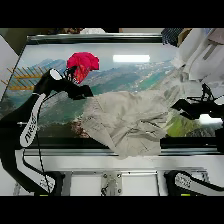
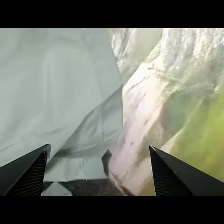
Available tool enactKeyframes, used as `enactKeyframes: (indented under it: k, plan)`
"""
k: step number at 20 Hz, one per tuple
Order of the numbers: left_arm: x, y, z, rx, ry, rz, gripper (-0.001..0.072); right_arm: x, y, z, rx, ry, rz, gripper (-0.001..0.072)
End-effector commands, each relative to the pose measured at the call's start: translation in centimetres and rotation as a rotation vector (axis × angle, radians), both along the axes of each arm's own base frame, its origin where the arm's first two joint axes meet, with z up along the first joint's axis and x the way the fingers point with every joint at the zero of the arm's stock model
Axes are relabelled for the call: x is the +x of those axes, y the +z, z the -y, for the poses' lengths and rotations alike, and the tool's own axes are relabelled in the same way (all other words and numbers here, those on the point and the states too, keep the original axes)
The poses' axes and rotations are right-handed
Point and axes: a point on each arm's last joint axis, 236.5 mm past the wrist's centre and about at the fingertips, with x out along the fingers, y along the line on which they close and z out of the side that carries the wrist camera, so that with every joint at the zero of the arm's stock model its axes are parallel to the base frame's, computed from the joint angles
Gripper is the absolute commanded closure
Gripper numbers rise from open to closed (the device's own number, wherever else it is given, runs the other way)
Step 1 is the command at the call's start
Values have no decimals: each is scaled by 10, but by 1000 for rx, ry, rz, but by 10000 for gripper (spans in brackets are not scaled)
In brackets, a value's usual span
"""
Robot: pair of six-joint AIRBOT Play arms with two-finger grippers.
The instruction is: Fold the clothes and pants, and hang the long-sleeved shirts on hangers.
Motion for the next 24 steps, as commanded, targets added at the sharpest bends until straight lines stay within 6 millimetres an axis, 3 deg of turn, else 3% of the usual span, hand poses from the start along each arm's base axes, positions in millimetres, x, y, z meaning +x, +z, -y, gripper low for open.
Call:
enactKeyframes:
  k: [1, 4, 11, 12, 13, 14, 15, 16, 17, 19, 20, 22, 24]
  plan:
    - [-6, -22, 14, -38, -44, -79, 94, 22, -26, 10, 27, -15, -18, 31]
    - [-6, -30, 25, -38, -61, -83, 95, 24, -48, -4, 46, 17, -64, 32]
    - [-1, -32, 32, -38, -43, -63, 98, 39, -80, -64, 49, 122, -81, 32]
    - [-1, -32, 32, -39, -44, -65, 214, 42, -81, -70, 45, 130, -72, 33]
    - [-2, -32, 32, -39, -45, -67, 475, 46, -81, -75, 37, 136, -58, 72]
    - [-2, -32, 32, -39, -45, -66, 616, 50, -80, -79, 29, 138, -40, 257]
    - [-1, -29, 32, -40, -45, -61, 691, 54, -77, -82, 30, 136, -26, 456]
    - [1, -24, 31, -39, -42, -44, 692, 59, -72, -84, 33, 134, -10, 613]
    - [6, -13, 29, -42, -31, -12, 693, 63, -63, -84, 34, 140, 6, 707]
    - [26, 35, 20, -47, 11, 125, 693, 80, -22, -79, 5, 155, 96, 707]
    - [35, 69, 13, -50, 36, 215, 693, 92, 13, -75, -33, 170, 174, 707]
    - [38, 162, 3, -68, 48, 402, 693, 109, 103, -69, -109, 189, 361, 707]
    - [18, 254, 1, -85, 21, 571, 692, 108, 216, -70, -189, 206, 600, 707]
